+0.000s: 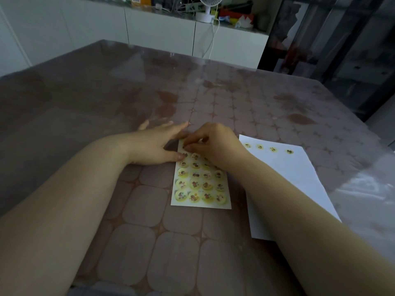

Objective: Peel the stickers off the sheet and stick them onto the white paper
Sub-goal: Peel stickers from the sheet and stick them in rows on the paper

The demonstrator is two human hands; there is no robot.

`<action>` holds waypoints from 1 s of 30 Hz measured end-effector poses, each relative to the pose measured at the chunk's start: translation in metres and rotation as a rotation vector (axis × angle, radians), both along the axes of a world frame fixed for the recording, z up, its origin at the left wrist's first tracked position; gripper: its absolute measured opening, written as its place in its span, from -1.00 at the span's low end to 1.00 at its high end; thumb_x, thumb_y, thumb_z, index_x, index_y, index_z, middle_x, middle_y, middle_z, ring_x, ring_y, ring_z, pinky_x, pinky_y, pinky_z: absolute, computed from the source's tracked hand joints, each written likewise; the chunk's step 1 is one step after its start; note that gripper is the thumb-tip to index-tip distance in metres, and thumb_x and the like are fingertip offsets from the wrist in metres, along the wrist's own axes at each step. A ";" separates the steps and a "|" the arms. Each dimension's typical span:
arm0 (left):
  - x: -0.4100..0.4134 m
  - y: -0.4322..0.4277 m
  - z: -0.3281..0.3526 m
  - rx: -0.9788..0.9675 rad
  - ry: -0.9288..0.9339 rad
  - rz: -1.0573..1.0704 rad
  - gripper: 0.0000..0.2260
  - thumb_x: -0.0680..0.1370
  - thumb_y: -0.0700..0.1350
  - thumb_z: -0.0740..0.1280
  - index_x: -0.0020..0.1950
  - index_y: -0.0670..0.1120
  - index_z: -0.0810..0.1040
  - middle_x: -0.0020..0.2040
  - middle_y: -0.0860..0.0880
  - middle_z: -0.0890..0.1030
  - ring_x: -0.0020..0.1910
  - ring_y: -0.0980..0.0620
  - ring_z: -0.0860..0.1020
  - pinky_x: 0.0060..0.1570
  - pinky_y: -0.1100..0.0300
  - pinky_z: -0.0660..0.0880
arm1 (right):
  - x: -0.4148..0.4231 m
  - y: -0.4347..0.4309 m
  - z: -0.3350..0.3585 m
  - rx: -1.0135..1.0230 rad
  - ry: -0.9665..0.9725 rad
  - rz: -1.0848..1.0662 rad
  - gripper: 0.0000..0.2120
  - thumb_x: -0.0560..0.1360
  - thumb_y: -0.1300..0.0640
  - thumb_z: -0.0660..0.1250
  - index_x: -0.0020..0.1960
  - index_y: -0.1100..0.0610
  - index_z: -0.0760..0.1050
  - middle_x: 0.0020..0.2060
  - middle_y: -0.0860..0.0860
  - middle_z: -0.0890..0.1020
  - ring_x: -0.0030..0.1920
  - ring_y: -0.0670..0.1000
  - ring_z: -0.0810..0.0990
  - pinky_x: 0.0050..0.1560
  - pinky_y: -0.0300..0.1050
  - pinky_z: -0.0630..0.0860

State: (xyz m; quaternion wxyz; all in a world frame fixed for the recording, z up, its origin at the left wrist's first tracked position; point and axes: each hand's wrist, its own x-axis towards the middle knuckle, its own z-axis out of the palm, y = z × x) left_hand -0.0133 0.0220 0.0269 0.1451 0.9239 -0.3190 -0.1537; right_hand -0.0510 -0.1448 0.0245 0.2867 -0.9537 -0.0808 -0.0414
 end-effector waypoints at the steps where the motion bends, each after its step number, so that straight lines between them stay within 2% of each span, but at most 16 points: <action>1: 0.001 0.000 -0.001 0.007 -0.003 -0.001 -0.30 0.50 0.13 0.20 0.47 0.12 -0.20 0.52 0.11 -0.04 0.44 0.24 -0.20 0.40 0.03 -0.34 | 0.000 0.000 -0.001 0.014 0.004 -0.001 -0.86 0.45 0.11 0.37 -0.02 0.01 0.66 -0.34 -0.27 0.44 -0.32 -0.26 0.41 -0.27 -0.46 0.32; 5: 0.001 -0.001 -0.006 0.024 -0.001 -0.001 -0.30 0.51 0.16 0.17 0.44 0.17 -0.28 0.52 -0.01 -0.14 0.46 0.17 -0.23 0.41 0.00 -0.35 | -0.001 -0.002 -0.002 0.095 0.004 -0.028 -0.86 0.49 0.11 0.32 -0.01 0.00 0.64 -0.27 -0.18 0.55 -0.30 -0.24 0.46 -0.31 -0.41 0.34; 9: -0.002 -0.009 -0.010 -0.038 -0.036 -0.003 -0.30 0.52 0.12 0.18 0.46 0.12 -0.26 0.53 0.03 -0.10 0.47 0.18 -0.18 0.40 0.02 -0.34 | 0.000 -0.014 0.002 0.135 0.018 -0.087 -0.87 0.48 0.07 0.33 -0.04 0.02 0.64 -0.21 -0.06 0.65 -0.17 -0.09 0.59 -0.15 -0.20 0.50; 12: -0.005 -0.014 -0.010 -0.077 -0.061 -0.017 -0.30 0.53 0.08 0.19 0.47 0.07 -0.24 0.52 0.08 -0.03 0.48 0.17 -0.12 0.38 0.05 -0.33 | -0.002 -0.019 0.002 0.140 0.075 -0.076 -0.88 0.41 0.03 0.41 -0.07 0.01 0.65 -0.23 -0.07 0.65 -0.24 -0.14 0.57 -0.23 -0.25 0.50; 14: -0.004 -0.014 -0.010 -0.086 -0.056 -0.017 -0.30 0.53 0.07 0.19 0.47 0.07 -0.24 0.52 0.11 -0.01 0.48 0.18 -0.11 0.38 0.03 -0.33 | -0.001 -0.019 -0.001 0.123 0.074 -0.085 -0.86 0.37 0.03 0.45 -0.08 0.00 0.66 -0.18 -0.08 0.66 -0.21 -0.13 0.58 -0.21 -0.25 0.50; 21: -0.005 -0.016 -0.009 -0.079 -0.075 -0.015 -0.31 0.53 0.06 0.20 0.48 0.06 -0.21 0.52 0.11 -0.04 0.47 0.18 -0.11 0.38 0.04 -0.32 | 0.001 -0.016 -0.004 0.133 0.050 -0.082 -0.89 0.39 0.08 0.43 -0.09 0.01 0.67 -0.22 -0.09 0.64 -0.30 -0.20 0.50 -0.20 -0.25 0.46; 25: -0.004 -0.016 -0.009 -0.061 -0.083 -0.008 -0.31 0.53 0.08 0.20 0.48 0.07 -0.20 0.52 0.07 -0.06 0.47 0.17 -0.11 0.39 0.04 -0.32 | 0.000 -0.013 -0.003 0.010 -0.023 -0.058 -0.88 0.46 0.06 0.37 -0.04 0.01 0.66 -0.21 -0.12 0.57 -0.21 -0.11 0.53 -0.15 -0.18 0.48; 30: -0.001 -0.015 -0.011 -0.051 -0.075 -0.003 -0.31 0.52 0.11 0.19 0.47 0.10 -0.20 0.53 0.05 -0.05 0.47 0.19 -0.14 0.40 0.01 -0.31 | -0.001 -0.014 -0.003 -0.043 -0.068 -0.026 -0.83 0.51 0.08 0.29 0.03 0.03 0.62 -0.14 -0.06 0.62 -0.12 -0.05 0.56 -0.10 -0.14 0.50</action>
